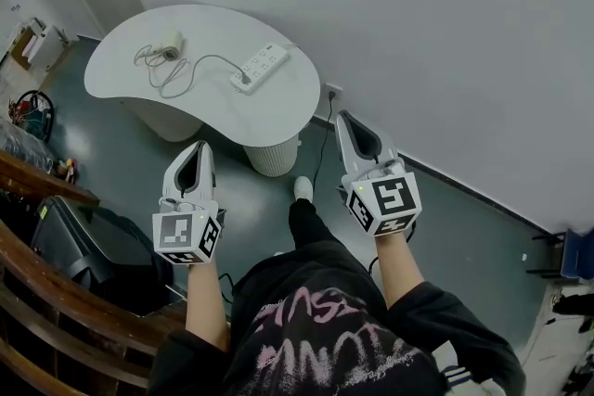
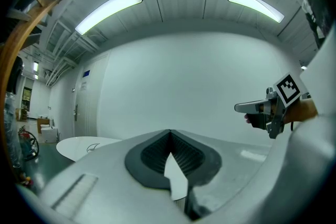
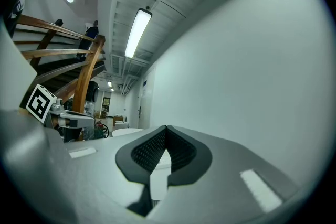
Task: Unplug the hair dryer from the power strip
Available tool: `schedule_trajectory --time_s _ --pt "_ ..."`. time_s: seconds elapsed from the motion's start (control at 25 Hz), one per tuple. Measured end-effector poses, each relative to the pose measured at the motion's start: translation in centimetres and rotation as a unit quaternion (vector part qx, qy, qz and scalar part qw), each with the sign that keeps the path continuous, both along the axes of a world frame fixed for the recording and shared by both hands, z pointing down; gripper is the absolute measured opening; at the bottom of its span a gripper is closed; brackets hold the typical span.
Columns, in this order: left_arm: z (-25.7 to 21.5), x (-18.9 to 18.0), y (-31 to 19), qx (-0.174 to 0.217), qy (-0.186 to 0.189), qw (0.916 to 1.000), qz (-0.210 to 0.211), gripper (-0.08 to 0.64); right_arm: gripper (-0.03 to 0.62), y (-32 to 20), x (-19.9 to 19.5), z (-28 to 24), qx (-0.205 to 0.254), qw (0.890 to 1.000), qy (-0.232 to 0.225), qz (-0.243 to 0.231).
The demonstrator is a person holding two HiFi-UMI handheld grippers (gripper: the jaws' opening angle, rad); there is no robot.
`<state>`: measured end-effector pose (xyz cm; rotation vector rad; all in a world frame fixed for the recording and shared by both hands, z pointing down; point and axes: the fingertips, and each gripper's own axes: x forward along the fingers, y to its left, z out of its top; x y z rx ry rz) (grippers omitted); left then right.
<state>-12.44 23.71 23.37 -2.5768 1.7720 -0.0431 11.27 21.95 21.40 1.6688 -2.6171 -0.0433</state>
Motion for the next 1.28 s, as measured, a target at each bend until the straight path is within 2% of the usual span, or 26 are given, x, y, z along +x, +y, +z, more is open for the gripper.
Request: schedule_trajectory --time_s 0.56,1.28 --pt "0.2 -1.6 -4.0 -0.002 -0.013 0.9998 -0.012 0.001 0.009 -5.0 -1.1 1.1 -0.008 1.000 -0.001 -0.009" --pt "2.9 -1.9 -12.2 -0.036 -0.015 0.9991 -0.015 0.001 0.009 -13.6 -1.6 4.1 -0.044 0.999 -0.005 -0.013"
